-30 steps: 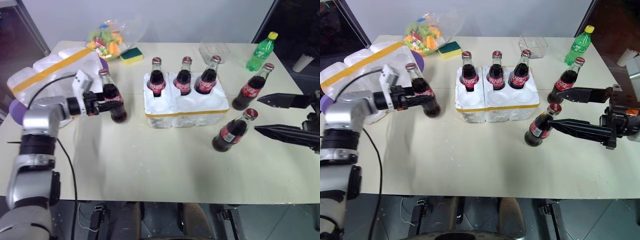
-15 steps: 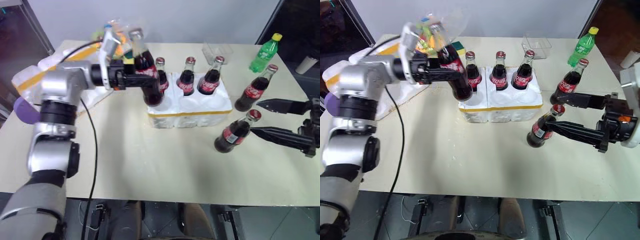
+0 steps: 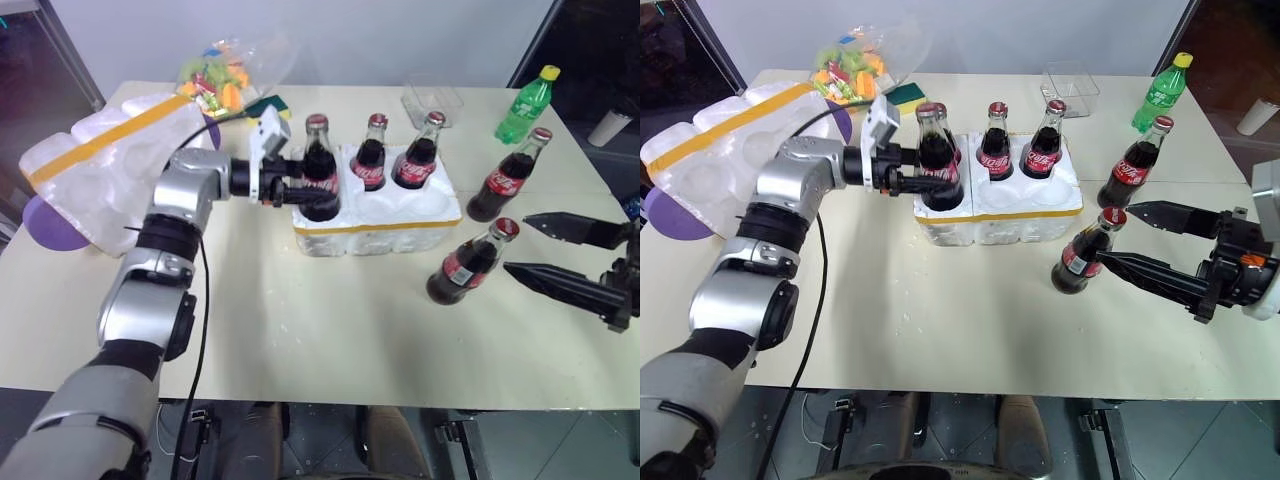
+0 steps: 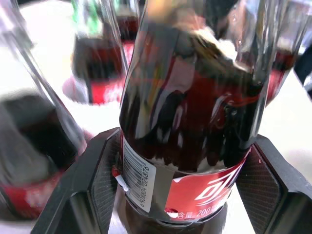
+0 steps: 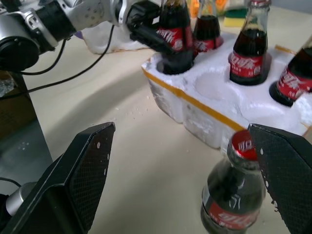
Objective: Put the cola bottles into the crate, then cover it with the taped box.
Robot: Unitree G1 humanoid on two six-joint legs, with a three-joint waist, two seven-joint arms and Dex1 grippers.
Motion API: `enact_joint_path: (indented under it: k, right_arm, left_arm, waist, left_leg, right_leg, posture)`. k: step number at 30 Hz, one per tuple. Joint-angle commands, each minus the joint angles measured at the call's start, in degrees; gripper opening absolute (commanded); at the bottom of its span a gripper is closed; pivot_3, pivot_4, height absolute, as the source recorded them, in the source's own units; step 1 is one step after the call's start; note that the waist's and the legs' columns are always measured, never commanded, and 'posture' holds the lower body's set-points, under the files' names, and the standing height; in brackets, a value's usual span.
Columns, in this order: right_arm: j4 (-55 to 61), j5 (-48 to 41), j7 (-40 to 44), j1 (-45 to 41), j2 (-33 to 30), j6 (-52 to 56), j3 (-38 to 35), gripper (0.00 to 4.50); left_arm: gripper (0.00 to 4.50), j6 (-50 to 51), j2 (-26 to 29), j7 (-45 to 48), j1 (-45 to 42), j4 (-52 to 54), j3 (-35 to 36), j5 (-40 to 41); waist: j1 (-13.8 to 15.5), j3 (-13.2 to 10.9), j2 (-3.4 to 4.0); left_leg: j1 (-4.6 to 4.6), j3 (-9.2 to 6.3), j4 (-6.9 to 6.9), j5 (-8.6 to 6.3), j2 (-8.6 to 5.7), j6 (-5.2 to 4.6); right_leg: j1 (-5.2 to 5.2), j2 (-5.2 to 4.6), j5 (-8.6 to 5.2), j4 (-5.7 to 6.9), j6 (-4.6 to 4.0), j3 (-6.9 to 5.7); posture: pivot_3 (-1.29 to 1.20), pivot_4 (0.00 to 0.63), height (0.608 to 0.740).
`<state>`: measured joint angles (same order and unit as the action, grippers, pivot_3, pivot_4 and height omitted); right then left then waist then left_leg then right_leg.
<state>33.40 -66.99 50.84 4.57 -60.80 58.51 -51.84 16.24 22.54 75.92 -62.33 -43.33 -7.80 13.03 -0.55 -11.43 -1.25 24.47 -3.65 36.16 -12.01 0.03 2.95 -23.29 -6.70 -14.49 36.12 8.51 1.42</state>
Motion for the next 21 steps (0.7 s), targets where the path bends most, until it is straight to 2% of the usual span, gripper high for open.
enact_joint_path:
  k: [1,2,9,14,16,18,21]
  right_arm:
    - [1.32,3.96,0.06,1.43,0.93,-3.76,1.25,4.50]
    - [1.34,4.69,0.07,1.75,1.06,-4.44,1.67,4.50]
    - [1.91,10.63,1.16,7.10,3.81,-8.69,2.75,4.50]
    - [3.70,9.49,-2.66,10.09,8.23,-7.80,4.38,4.50]
    - [5.16,11.90,-3.66,11.60,10.15,-9.80,6.58,4.50]
    - [4.83,12.63,-5.32,11.90,11.89,-10.55,8.35,4.50]
    - [2.95,12.65,-6.70,11.44,13.77,-11.00,10.24,4.50]
  left_arm:
    - [4.24,-3.55,0.83,0.40,1.47,5.48,-0.78,-1.59]
    - [4.43,-3.87,0.95,0.40,2.05,6.07,-0.93,-1.86]
    - [4.43,0.82,3.29,-1.85,6.80,15.76,1.91,0.68]
    - [4.43,16.43,12.16,-0.42,10.96,32.19,7.99,9.77]
    - [4.43,24.95,16.58,-0.57,13.26,39.77,11.45,15.51]
    - [4.43,32.78,20.28,-1.32,16.21,46.56,15.07,21.49]
    - [4.43,39.04,24.45,-2.17,22.96,56.24,18.50,28.01]
  waist:
    - [-0.01,0.00,-0.02]
    - [0.00,0.01,-0.01]
    - [-0.04,0.04,0.04]
    - [-0.61,0.04,0.06]
    - [-0.48,0.06,0.09]
    - [-0.33,0.08,0.11]
    - [-0.12,0.09,0.13]
  left_leg:
    - [0.00,-0.01,0.01,0.00,0.00,0.00]
    - [0.00,-0.01,0.01,0.00,0.00,0.00]
    - [-0.08,-0.02,0.02,0.00,0.00,0.00]
    - [-0.11,-0.04,-0.03,0.00,0.02,0.00]
    - [-0.12,-0.06,-0.03,0.00,0.03,0.00]
    - [-0.12,-0.08,-0.01,0.00,0.02,0.00]
    - [-0.15,-0.06,0.04,0.00,0.02,0.00]
  right_leg:
    - [0.00,0.00,0.00,0.00,0.00,0.00]
    - [0.01,0.00,0.00,-0.01,0.00,0.00]
    - [0.10,0.00,0.00,0.00,0.00,0.00]
    - [0.06,0.02,-0.01,0.04,-0.01,0.01]
    - [0.06,0.02,-0.01,0.07,-0.01,0.01]
    - [0.10,0.02,-0.01,0.07,-0.01,0.00]
    - [0.20,0.00,-0.02,0.00,-0.03,0.01]
  posture:
    - [0.00,0.150,0.739]
    - [0.00,0.150,0.739]
    - [0.00,0.150,0.739]
    - [0.00,0.150,0.739]
    - [0.00,0.150,0.739]
    - [0.00,0.150,0.739]
    - [0.00,0.150,0.739]
